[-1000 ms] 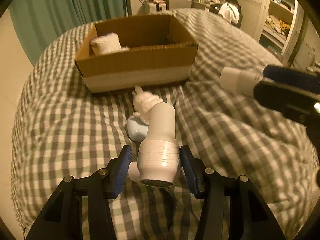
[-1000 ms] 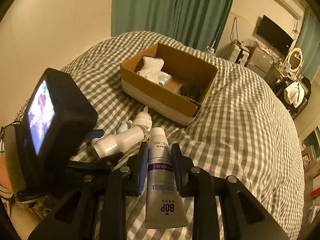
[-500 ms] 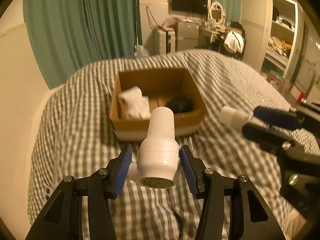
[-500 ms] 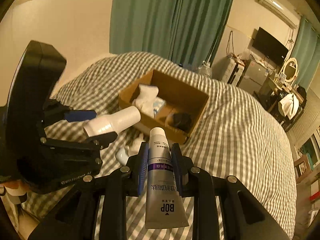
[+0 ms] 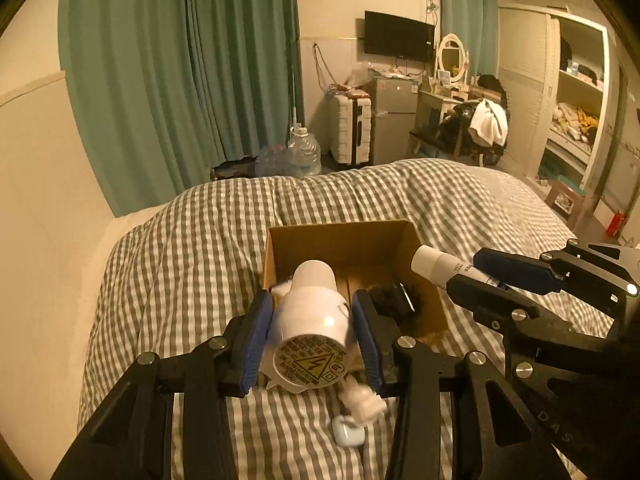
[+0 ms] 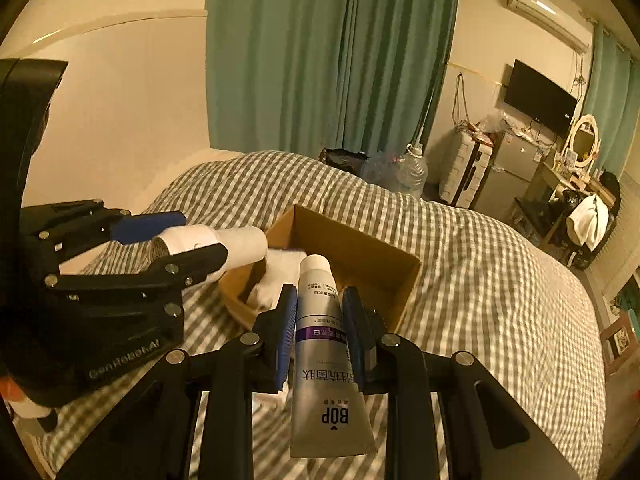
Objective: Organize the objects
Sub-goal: 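Carry the white bottle and BOP tube over the box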
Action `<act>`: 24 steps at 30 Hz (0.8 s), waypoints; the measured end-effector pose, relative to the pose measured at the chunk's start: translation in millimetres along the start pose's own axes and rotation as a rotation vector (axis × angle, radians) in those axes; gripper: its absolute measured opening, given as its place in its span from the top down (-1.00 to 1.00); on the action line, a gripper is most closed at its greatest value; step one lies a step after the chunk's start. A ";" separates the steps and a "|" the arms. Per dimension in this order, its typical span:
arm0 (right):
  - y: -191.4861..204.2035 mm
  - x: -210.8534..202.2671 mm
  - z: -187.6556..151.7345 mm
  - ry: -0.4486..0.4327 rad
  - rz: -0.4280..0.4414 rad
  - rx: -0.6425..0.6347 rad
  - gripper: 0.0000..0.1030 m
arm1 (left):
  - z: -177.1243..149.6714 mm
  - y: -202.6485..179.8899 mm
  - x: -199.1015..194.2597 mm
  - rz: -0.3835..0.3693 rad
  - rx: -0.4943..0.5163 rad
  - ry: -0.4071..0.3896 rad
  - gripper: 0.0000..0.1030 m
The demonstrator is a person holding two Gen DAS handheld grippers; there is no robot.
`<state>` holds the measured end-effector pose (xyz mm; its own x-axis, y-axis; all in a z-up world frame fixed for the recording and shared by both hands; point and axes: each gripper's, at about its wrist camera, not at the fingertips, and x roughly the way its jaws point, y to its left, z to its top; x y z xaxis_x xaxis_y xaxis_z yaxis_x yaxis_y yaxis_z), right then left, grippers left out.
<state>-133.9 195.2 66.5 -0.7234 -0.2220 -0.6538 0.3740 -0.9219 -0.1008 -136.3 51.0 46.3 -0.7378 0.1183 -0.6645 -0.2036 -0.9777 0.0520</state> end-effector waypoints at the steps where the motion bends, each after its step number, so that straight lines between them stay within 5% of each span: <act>1: -3.1 6.9 3.2 0.005 -0.001 0.007 0.56 | 3.5 0.6 12.8 0.001 -0.004 0.009 0.18; 12: -52.0 107.6 11.3 0.106 0.024 0.121 0.55 | 22.9 12.1 111.2 -0.055 -0.067 0.104 0.18; 24: -68.6 191.4 -4.3 0.172 0.061 0.166 0.55 | 17.0 11.0 160.8 -0.129 -0.033 0.140 0.18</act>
<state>-295.4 217.3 -55.0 -0.5880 -0.2345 -0.7742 0.3034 -0.9511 0.0577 -268.2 62.3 -47.3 -0.6101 0.2202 -0.7611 -0.2678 -0.9614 -0.0634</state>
